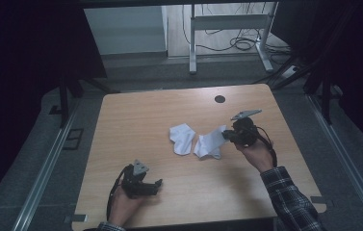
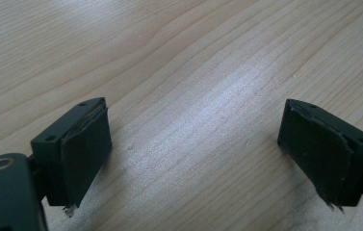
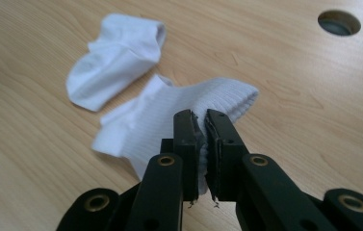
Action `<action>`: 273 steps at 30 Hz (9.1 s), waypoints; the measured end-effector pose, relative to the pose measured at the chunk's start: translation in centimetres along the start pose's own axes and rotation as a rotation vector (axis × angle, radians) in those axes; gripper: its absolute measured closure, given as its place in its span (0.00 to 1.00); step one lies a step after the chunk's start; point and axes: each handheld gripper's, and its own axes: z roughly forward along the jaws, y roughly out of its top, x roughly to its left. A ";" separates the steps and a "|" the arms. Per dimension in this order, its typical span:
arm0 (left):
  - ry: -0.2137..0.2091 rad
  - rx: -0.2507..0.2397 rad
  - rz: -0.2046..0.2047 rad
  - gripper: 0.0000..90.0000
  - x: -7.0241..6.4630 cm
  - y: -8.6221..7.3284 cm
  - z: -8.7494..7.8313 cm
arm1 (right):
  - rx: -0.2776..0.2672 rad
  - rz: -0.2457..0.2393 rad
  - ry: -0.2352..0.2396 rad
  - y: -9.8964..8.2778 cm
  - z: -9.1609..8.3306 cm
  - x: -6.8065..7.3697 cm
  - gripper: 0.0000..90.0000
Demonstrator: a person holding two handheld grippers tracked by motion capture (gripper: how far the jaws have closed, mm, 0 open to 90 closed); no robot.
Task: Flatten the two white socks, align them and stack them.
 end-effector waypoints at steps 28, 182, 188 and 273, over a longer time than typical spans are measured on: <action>-0.002 0.000 -0.001 0.13 0.0 0.0 0.0 | -0.123 -0.212 0.140 7.5 -7.2 8.9 0.93; 0.001 -0.052 0.048 0.62 -0.9 7.3 0.2 | 0.040 -0.001 -0.042 -11.7 -2.2 -1.9 0.60; -0.022 -0.048 0.022 0.65 -0.5 8.9 2.2 | 0.047 -0.007 -0.063 -12.3 -1.9 -2.9 0.52; -0.109 -0.235 0.100 0.96 -5.0 21.3 -1.6 | 0.007 -0.007 -0.062 -13.6 -1.1 -3.5 0.36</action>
